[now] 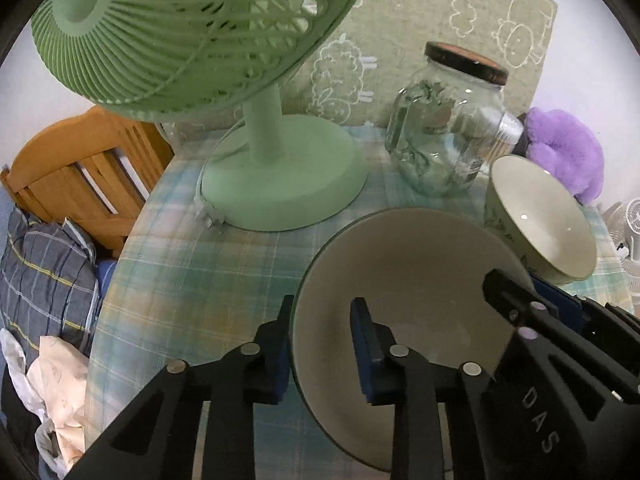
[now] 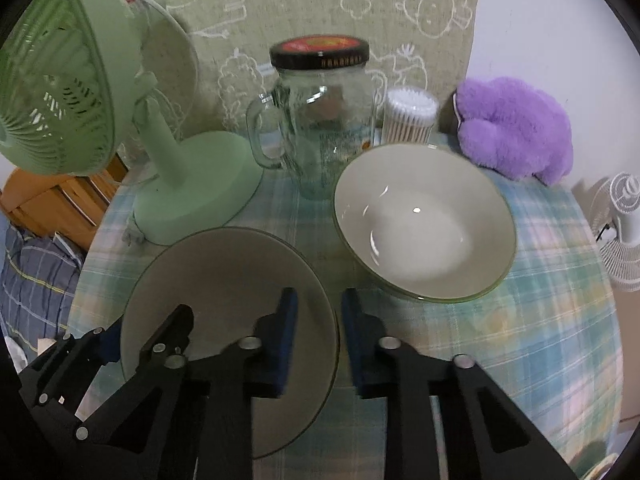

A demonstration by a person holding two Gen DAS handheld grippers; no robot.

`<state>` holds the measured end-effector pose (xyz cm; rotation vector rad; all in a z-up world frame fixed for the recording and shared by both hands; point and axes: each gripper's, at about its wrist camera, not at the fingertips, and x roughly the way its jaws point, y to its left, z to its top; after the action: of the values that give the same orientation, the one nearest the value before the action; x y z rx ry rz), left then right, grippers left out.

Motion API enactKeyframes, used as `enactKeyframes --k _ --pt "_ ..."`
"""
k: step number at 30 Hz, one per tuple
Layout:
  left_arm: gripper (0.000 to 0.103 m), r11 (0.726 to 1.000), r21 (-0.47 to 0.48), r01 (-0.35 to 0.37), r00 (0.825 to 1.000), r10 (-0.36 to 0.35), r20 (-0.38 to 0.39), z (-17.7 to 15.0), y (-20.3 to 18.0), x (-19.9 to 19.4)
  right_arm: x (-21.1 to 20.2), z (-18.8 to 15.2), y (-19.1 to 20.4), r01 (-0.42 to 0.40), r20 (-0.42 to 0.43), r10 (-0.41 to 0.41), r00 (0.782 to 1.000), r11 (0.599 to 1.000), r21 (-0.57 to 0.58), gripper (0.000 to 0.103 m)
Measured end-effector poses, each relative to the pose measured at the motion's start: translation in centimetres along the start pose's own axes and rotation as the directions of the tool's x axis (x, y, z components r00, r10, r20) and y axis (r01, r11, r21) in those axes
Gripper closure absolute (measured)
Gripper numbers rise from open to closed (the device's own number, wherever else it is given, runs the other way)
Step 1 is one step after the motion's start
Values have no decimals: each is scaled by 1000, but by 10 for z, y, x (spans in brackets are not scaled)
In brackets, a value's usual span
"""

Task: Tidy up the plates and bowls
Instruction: 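Lift and carry the second bowl with both grippers toward the first bowl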

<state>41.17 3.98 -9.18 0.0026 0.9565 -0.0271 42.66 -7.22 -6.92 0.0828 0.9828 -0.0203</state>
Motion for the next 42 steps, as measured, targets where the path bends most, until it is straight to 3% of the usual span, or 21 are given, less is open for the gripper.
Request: enactKeyframes --k 8,20,31,42 --pt "86 1000 15 -24 1000 24 -5 -2 0 -2 0 -1 1 18 4 -18 1000 1000 -9 85" --pt "86 999 45 -8 998 11 -65 -27 -3 -23 -21 -26 -7 11 -58 -11 998 1000 -12 87" --pt "85 999 48 3 997 1 -83 -55 -9 -67 -66 -59 -13 -2 -76 3 997 1000 5 87" --pt "85 999 49 10 999 -8 -43 -74 -20 -121 -122 -81 -27 -6 -47 6 999 1000 -4 87"
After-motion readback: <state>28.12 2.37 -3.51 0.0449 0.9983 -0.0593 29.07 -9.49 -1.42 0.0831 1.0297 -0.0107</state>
